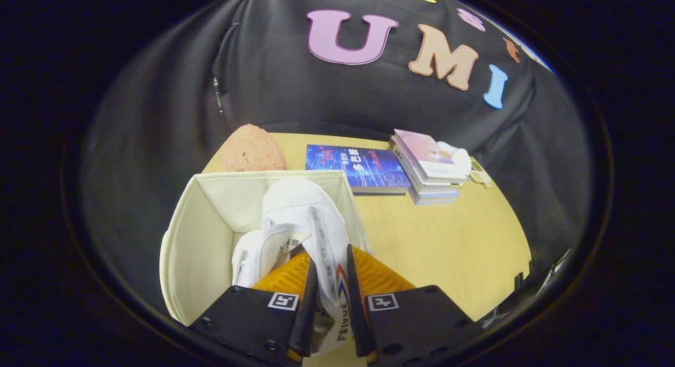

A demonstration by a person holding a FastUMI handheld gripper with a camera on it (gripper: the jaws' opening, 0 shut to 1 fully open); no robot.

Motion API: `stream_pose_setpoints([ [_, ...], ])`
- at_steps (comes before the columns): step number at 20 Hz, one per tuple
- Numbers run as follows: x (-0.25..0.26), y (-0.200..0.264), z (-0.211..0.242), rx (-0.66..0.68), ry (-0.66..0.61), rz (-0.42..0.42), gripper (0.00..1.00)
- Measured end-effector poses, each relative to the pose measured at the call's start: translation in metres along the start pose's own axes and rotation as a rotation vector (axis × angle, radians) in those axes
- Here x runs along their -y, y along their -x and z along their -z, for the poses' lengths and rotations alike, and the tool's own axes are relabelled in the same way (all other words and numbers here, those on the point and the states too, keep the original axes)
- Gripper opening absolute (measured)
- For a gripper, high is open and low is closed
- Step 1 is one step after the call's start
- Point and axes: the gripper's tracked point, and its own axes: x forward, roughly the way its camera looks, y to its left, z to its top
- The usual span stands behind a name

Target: Open the storage box then place both shoes into the box .Put the left shoe in first, then the right shoe, with the right side of both shoes facing outward in a uniform manner.

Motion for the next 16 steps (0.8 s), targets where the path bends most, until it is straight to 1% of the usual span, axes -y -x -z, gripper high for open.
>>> stream_pose_setpoints([
  [2,-0.007,0.003,0.003,-0.008,-0.014,-0.030,0.34],
  [4,-0.005,0.013,-0.012,0.040,-0.060,-0.042,0.36],
  [7,-0.005,0.029,-0.045,0.124,-0.196,-0.109,0.74],
  [9,0.006,0.043,-0.064,0.169,-0.256,-0.133,0.99],
  [12,0.023,0.063,-0.089,0.252,-0.293,-0.163,0.97],
  [16,0.057,0.083,-0.122,0.378,-0.264,-0.179,0.97],
])
